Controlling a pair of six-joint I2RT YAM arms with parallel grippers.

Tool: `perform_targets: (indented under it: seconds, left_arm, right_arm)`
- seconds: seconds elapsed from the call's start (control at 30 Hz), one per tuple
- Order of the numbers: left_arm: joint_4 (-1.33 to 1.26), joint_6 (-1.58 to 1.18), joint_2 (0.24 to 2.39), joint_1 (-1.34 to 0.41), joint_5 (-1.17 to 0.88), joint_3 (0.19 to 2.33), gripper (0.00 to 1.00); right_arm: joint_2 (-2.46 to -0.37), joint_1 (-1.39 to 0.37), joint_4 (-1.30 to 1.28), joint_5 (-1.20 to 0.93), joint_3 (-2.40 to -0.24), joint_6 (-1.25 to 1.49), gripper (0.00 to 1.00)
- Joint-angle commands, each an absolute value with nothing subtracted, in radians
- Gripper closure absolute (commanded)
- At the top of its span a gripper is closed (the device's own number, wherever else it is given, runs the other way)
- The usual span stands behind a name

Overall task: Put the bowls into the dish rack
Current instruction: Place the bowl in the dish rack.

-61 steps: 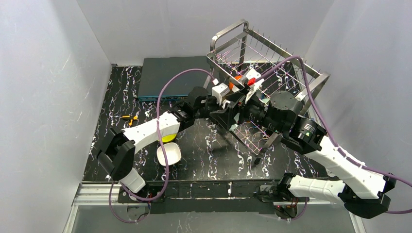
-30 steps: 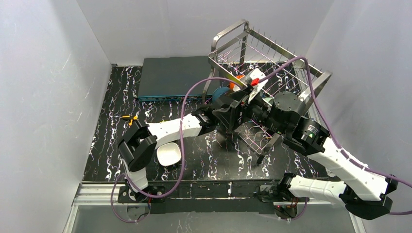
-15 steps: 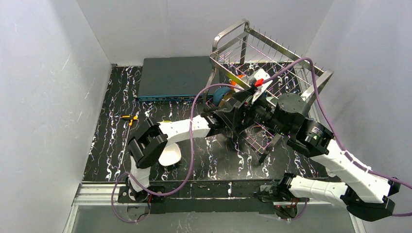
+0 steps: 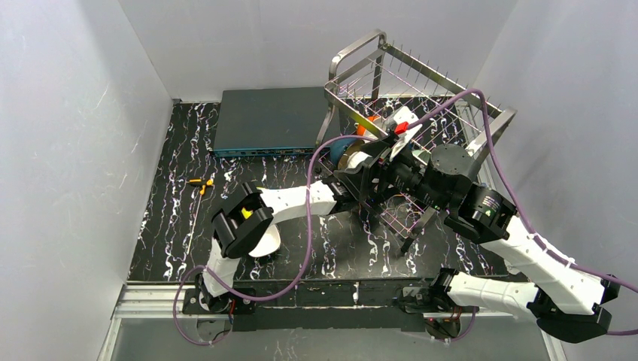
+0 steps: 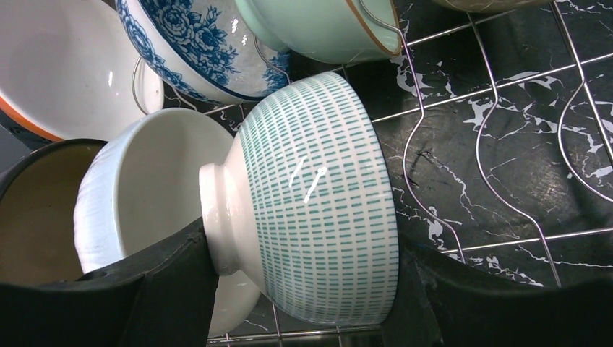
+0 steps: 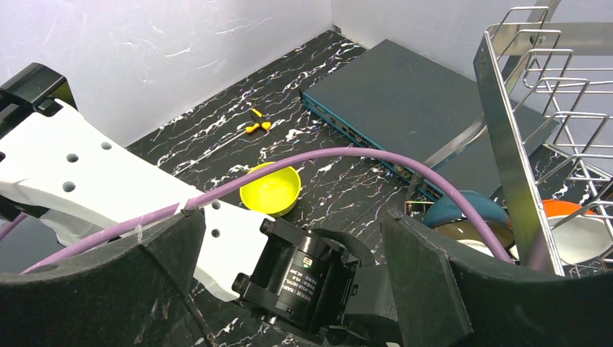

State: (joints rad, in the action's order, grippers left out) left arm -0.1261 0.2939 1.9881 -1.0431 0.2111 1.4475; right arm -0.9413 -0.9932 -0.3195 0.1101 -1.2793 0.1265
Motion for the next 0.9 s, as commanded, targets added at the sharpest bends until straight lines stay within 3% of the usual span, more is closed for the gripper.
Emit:
perform_targets:
  seconds: [0.0,0.7,0.8,0.87]
  left_arm:
    - [-0.169,0.301,1.970,-1.047,0.230,1.500,1.00]
    - [-0.150,0.207,1.988,-1.082,0.208,1.482,1.00]
    - [-0.147,0.211,1.983,-1.082,0.224,1.480,0.91]
    - [-0.147,0.209,1.976,-1.082,0.233,1.475,0.80]
  right_arm:
    - [-0.924,-0.994,-0.301,0.130,-1.289,0.117,0.01]
    - [-0.927,-0.994,-0.290,0.124,-1.282,0.124,0.01]
    - [-0.924,-0.993,-0.286,0.119,-1.278,0.129,0.01]
    - [-0.925,-0.994,-0.285,0.117,-1.277,0.130,0.01]
